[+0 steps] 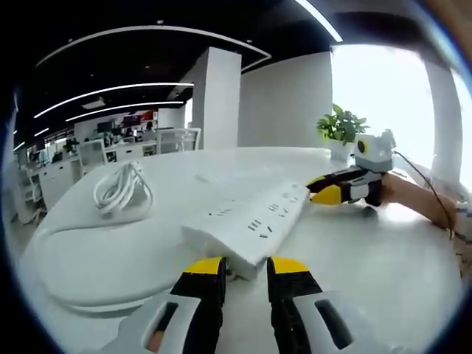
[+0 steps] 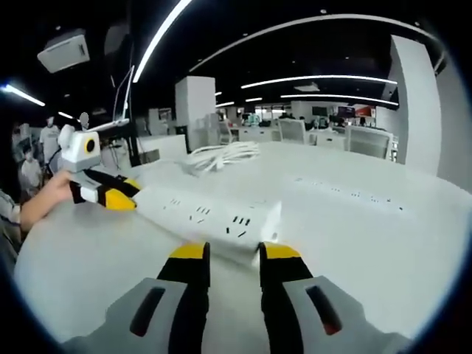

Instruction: Straighten the power strip on the desk, plug the charger into it

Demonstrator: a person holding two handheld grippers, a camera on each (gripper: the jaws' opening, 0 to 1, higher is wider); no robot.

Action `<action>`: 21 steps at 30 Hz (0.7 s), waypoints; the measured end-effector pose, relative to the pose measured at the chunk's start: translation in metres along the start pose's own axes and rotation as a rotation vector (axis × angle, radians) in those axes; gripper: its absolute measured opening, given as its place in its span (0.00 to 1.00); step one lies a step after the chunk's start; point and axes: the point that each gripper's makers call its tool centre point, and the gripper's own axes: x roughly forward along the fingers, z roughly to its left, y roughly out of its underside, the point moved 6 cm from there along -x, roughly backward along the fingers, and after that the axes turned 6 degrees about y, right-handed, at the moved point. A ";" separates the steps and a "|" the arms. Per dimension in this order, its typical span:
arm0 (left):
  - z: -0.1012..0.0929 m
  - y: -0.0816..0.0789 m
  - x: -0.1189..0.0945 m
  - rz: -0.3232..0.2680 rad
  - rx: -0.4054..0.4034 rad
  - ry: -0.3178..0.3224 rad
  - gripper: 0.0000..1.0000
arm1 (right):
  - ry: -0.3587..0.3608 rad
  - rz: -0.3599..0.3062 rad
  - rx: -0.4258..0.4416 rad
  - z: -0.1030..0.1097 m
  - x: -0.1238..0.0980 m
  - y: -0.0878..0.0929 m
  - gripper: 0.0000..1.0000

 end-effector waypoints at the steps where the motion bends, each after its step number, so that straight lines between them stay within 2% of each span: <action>1: 0.000 0.000 0.000 0.000 0.000 0.000 0.22 | -0.001 -0.003 0.012 -0.001 -0.001 0.000 0.25; 5: -0.001 0.000 -0.001 0.001 -0.001 0.004 0.23 | -0.005 -0.008 0.033 0.000 -0.003 0.000 0.25; 21: -0.006 0.002 -0.004 0.020 0.011 0.018 0.23 | 0.001 -0.003 0.026 0.008 -0.016 0.004 0.25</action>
